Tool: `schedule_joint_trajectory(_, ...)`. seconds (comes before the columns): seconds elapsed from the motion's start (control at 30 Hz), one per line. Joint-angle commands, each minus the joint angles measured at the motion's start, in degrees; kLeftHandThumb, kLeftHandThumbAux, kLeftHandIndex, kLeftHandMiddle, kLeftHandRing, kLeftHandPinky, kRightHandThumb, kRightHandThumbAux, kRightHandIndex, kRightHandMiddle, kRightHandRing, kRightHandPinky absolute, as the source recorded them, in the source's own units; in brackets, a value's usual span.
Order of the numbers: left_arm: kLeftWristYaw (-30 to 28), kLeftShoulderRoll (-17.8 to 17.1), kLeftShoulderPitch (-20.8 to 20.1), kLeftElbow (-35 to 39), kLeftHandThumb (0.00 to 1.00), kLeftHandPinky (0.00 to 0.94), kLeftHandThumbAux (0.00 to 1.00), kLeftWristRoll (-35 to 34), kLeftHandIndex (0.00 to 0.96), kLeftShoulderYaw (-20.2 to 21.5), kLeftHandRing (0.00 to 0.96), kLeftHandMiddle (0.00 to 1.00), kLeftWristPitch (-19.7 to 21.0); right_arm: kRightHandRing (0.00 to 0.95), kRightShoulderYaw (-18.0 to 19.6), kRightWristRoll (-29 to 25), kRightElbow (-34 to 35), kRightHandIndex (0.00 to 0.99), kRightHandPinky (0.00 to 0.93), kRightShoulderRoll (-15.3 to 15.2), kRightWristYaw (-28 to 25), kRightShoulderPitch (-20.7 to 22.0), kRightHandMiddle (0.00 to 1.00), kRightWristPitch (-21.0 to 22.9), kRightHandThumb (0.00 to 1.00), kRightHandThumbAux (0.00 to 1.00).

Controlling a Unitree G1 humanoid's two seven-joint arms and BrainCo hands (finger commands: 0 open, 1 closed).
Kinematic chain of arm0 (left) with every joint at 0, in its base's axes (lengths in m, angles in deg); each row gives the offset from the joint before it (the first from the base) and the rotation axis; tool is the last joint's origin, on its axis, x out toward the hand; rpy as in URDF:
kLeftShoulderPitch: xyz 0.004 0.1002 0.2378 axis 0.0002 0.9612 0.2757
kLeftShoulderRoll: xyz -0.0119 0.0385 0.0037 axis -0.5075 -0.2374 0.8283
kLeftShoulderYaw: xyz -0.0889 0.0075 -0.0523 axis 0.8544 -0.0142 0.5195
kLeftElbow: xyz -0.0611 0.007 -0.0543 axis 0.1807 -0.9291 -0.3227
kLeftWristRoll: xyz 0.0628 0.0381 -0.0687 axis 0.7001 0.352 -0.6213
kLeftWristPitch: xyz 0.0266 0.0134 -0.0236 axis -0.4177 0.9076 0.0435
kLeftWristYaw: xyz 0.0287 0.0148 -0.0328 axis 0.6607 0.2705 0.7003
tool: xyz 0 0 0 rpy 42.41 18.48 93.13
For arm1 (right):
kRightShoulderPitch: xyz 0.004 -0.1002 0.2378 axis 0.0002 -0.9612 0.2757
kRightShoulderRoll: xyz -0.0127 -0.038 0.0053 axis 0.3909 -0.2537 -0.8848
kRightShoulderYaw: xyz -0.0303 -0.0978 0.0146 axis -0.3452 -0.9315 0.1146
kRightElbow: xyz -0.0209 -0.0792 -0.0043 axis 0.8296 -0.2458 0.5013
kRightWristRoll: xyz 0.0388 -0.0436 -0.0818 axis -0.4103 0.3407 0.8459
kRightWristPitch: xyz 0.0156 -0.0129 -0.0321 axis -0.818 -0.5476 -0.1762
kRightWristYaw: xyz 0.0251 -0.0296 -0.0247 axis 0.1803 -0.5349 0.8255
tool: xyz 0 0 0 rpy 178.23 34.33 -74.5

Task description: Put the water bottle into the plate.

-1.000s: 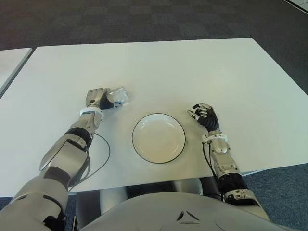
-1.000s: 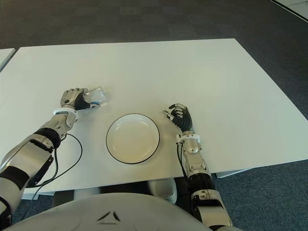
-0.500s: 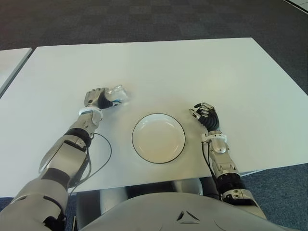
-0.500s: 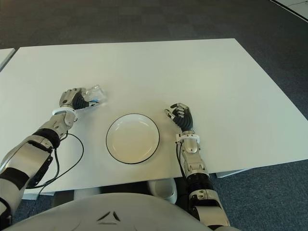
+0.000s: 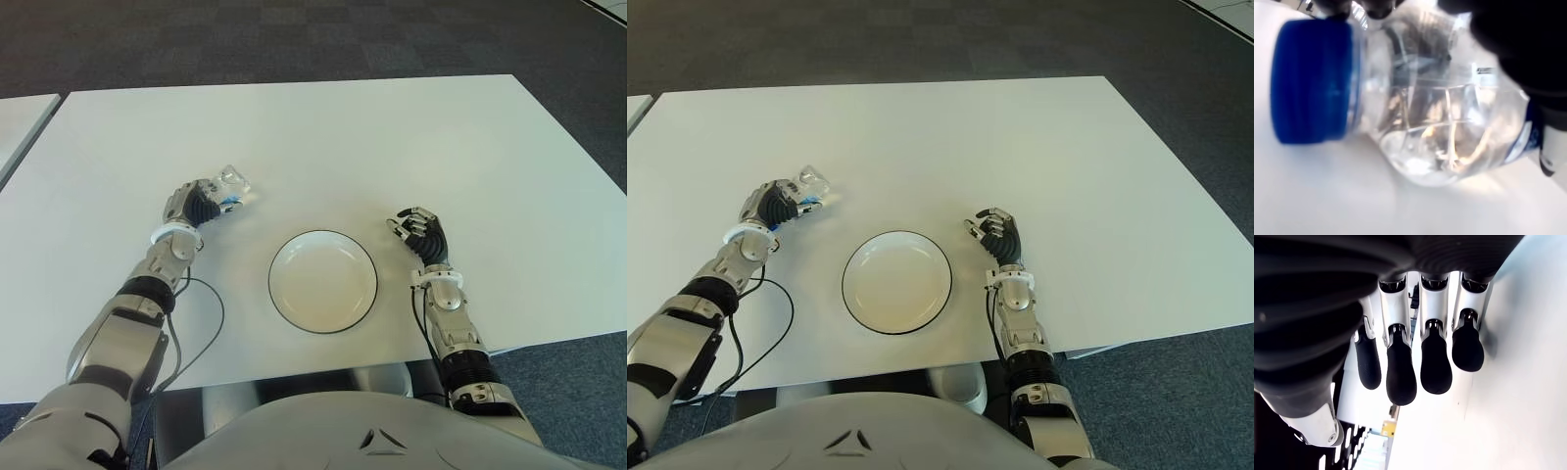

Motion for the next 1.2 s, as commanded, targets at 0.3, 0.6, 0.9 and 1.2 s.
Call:
schedule_joint_trajectory(0.3, -5.9, -0.6, 5.9, 15.3, 0.851, 0.810, 0.671, -5.7, 0.394, 6.6, 0.871, 0.529, -4.3, 0.697, 0.0, -0.5, -1.9, 0.438, 0.681, 0.3, -0.5, -0.9, 0.713, 2.5, 0.708, 0.728)
schedule_joint_trajectory(0.6, -9.5, 0.6, 10.6, 30.6, 0.850, 0.814, 0.671, -8.0, 0.393, 9.6, 0.871, 0.529, -2.3, 0.696, -0.1, -0.3, -2.8, 0.438, 0.691, 0.2, -0.3, -0.4, 0.711, 2.0, 0.708, 0.728)
schedule_joint_trajectory(0.9, -11.3, 2.1, 15.9, 45.2, 0.850, 0.818, 0.672, -7.4, 0.393, 10.8, 0.873, 0.528, -0.9, 0.695, -0.1, -0.6, -2.5, 0.438, 0.692, 0.3, -0.6, -0.3, 0.707, 2.6, 0.708, 0.727)
schedule_joint_trajectory(1.2, -12.1, 4.1, 19.7, 55.7, 0.851, 0.828, 0.671, -4.5, 0.395, 9.9, 0.876, 0.527, 1.8, 0.689, -0.1, -0.5, -2.2, 0.437, 0.693, 0.2, -0.6, -0.4, 0.698, 2.5, 0.708, 0.728)
